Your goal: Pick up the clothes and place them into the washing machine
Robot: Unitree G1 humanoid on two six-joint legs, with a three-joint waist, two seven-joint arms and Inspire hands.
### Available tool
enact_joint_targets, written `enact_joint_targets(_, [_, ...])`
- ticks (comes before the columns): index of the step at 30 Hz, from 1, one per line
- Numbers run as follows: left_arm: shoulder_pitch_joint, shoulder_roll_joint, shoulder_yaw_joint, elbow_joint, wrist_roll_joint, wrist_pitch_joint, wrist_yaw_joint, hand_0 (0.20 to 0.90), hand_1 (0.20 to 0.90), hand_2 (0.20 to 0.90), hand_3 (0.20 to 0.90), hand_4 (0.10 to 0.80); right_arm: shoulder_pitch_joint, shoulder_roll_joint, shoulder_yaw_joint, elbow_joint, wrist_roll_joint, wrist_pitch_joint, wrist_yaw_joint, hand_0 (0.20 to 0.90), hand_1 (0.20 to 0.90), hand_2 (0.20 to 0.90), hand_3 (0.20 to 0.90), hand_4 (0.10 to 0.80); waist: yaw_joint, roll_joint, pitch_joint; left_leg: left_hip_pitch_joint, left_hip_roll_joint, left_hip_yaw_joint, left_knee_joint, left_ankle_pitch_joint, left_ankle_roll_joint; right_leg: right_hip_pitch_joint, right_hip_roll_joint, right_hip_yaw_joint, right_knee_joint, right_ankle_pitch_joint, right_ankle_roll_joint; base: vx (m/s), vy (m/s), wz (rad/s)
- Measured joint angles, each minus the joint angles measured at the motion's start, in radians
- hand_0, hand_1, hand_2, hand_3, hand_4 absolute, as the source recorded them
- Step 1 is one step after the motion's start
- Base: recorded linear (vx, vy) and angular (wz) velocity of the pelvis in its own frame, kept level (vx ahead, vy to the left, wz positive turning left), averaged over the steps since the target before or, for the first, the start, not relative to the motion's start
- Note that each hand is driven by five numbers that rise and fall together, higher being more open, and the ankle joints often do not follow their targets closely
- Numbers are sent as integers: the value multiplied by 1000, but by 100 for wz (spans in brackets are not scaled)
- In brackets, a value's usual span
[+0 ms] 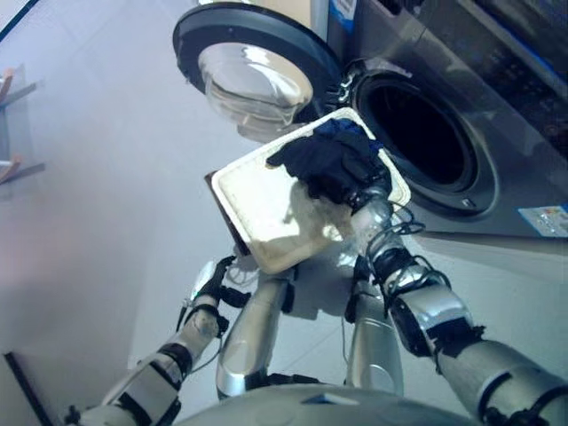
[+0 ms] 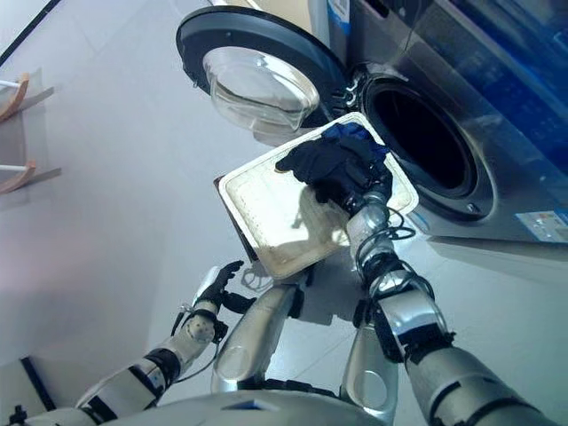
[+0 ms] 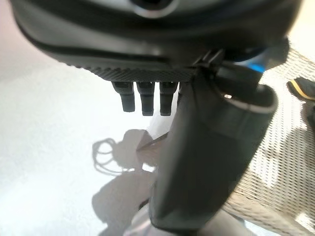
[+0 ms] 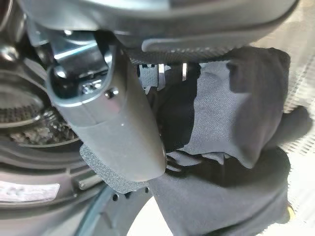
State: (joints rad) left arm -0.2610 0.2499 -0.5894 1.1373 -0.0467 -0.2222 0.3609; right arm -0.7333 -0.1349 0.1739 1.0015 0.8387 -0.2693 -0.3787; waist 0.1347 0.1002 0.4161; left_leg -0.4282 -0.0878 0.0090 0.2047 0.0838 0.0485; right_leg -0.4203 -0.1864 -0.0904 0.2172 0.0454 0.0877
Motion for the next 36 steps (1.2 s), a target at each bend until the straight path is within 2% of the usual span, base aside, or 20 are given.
enact_joint_targets(4, [0, 1, 19, 29, -4, 1, 0, 900, 900, 900, 900, 800, 5, -18, 51, 3, -109, 31, -23, 300, 300, 300, 300, 400, -4, -5, -3, -1, 1, 2, 2, -2, -1, 0, 3, 0, -6, 0, 0, -12, 0, -2])
enact_joint_targets(5, [1, 2, 19, 38, -4, 3, 0, 900, 900, 900, 900, 800, 2, -19, 65, 13, -150, 43, -27, 439, 439, 439, 439, 493, -4, -9, -6, -1, 1, 3, 3, -3, -1, 0, 3, 1, -6, 0, 0, 0, 0, 0])
enact_joint_targets(6, [6, 6, 20, 45, -11, 3, 1, 900, 900, 900, 900, 800, -14, -18, 91, 47, -208, 62, -32, 900, 900, 900, 900, 800, -5, -17, -11, -2, 3, 3, 4, -4, -2, -1, 4, 1, -6, 0, 0, -18, -20, -3])
enact_joint_targets(8, [11, 10, 37, 59, -12, 4, 2, 900, 900, 900, 900, 800, -47, -20, 149, 110, -307, 109, -38, 900, 900, 900, 900, 800, -2, -36, -22, -9, 8, 5, 17, -12, -4, -2, 8, 1, -7, 0, 0, 0, 0, 0])
enact_joint_targets(10, [16, 15, 41, 59, -12, 4, 4, 900, 900, 900, 900, 800, -65, -13, 159, 145, -391, 141, -42, 900, 900, 900, 900, 800, 2, -48, -37, -22, 13, 4, 30, -18, -5, -7, 12, -1, -6, 1, 0, 0, 0, 0])
enact_joint_targets(17, [12, 26, 40, 51, 9, 0, 28, 900, 900, 900, 900, 800, -175, -49, 297, 304, -724, 209, -77, 900, 900, 900, 900, 800, 16, -50, -39, -46, 18, -14, 55, -27, -8, -9, 17, -16, -8, 1, -2, -8, -22, 6])
enact_joint_targets(27, [-6, 42, 37, 41, 33, 1, 38, 900, 900, 900, 900, 800, -285, -104, 392, 452, -950, 280, -70, 900, 900, 900, 900, 800, 83, -47, -41, -124, 17, -42, 76, -26, -10, -61, 14, -46, -7, 4, -5, -14, -19, 7])
enact_joint_targets(32, [-48, 33, 32, 28, 38, 1, 38, 900, 900, 900, 900, 800, -324, -133, 398, 477, -986, 295, -64, 900, 900, 900, 900, 800, 110, -22, -33, -178, 14, -68, 86, -20, -16, -102, 11, -74, 6, 3, -4, 20, -26, 13])
enact_joint_targets(36, [-80, 21, 30, 14, 39, 0, 38, 900, 900, 900, 900, 800, -355, -172, 401, 491, -986, 297, -48, 900, 900, 900, 900, 800, 123, 21, -11, -205, 3, -88, 86, -8, -24, -140, -1, -87, 51, -11, -1, -41, -20, 15])
